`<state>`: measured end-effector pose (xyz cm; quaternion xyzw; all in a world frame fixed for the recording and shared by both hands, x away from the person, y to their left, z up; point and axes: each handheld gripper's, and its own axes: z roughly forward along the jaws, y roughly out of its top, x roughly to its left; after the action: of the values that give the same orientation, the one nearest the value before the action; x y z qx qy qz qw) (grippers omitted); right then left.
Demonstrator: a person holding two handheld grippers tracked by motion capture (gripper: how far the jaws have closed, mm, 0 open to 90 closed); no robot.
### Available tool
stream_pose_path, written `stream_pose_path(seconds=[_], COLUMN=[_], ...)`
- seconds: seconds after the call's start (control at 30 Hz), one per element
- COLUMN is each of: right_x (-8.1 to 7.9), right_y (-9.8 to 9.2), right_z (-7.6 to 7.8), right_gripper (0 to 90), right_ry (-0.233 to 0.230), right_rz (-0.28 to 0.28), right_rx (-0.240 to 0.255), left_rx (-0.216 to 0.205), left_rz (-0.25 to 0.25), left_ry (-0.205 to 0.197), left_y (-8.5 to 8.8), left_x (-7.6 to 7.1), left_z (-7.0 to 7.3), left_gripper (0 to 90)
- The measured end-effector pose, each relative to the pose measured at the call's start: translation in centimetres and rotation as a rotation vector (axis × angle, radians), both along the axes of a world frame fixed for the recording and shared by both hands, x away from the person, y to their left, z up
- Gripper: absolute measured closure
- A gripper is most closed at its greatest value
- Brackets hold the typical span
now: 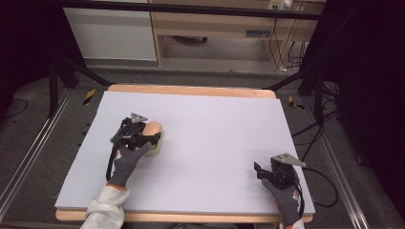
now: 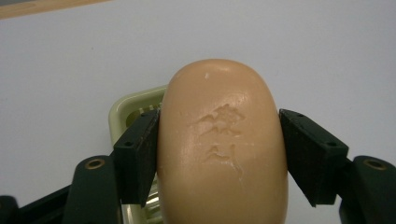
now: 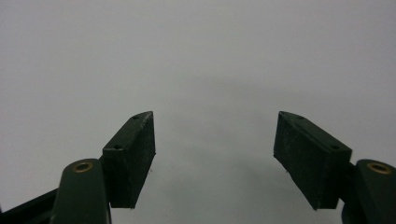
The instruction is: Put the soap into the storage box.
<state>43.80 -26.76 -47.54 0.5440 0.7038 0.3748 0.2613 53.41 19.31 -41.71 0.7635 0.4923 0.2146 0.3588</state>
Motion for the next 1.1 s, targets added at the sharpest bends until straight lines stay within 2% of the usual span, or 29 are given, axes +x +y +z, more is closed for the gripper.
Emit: stream_pose_path(seconds=[0.6,1.1], right_x=[0.1,0.1], right_y=[0.1,0.1], right_z=[-0.1,-0.1], right_gripper=[29.5,29.4], right_ry=[0.004,0.001], right_rz=[0.004,0.006], right_rx=[0.0,-0.007], left_rx=[0.021,0.032], left_rz=[0.024,0.037], left_ry=[0.032,0.049], left_y=[0.4,0.8], left_x=[1.3,1.7], left_z=[-1.8,-2.5], left_gripper=[32.0,32.0])
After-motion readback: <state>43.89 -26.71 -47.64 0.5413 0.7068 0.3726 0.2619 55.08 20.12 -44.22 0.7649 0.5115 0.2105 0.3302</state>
